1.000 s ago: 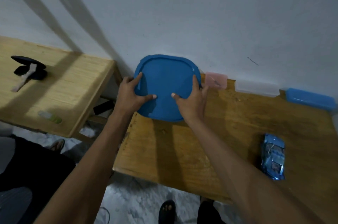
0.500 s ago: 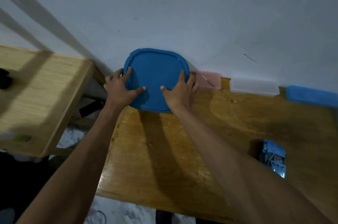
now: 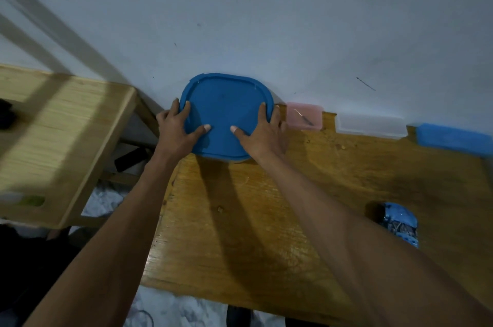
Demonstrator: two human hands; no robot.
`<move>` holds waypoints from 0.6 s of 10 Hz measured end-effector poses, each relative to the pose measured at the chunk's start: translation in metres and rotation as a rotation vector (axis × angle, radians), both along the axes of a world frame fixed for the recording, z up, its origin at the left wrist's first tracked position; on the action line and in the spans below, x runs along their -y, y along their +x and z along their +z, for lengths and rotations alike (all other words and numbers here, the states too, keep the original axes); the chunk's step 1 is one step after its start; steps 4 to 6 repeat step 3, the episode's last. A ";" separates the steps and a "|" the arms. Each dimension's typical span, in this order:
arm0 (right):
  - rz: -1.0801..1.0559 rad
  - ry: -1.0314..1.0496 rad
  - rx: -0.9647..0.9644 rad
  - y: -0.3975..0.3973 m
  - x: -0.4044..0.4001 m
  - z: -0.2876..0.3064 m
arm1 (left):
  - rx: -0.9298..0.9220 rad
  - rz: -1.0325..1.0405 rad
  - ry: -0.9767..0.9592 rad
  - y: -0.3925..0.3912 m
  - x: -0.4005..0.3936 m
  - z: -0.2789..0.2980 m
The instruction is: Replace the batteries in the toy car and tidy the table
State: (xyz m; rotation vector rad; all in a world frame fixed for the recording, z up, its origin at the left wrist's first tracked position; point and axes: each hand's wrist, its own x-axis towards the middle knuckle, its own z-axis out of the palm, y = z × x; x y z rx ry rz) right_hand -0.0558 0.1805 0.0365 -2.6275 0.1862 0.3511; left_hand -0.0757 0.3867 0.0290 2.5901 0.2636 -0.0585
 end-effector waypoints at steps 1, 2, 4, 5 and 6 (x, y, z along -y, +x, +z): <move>0.022 -0.029 -0.055 0.000 0.003 -0.001 | -0.014 -0.036 0.085 0.003 -0.002 -0.003; 0.012 -0.011 -0.112 -0.003 0.002 0.008 | -0.095 -0.071 0.234 0.003 -0.001 0.005; 0.009 0.015 -0.028 -0.008 0.004 0.020 | -0.079 -0.045 0.236 -0.005 0.005 0.015; 0.009 0.015 -0.028 -0.008 0.004 0.020 | -0.079 -0.045 0.236 -0.005 0.005 0.015; 0.009 0.015 -0.028 -0.008 0.004 0.020 | -0.079 -0.045 0.236 -0.005 0.005 0.015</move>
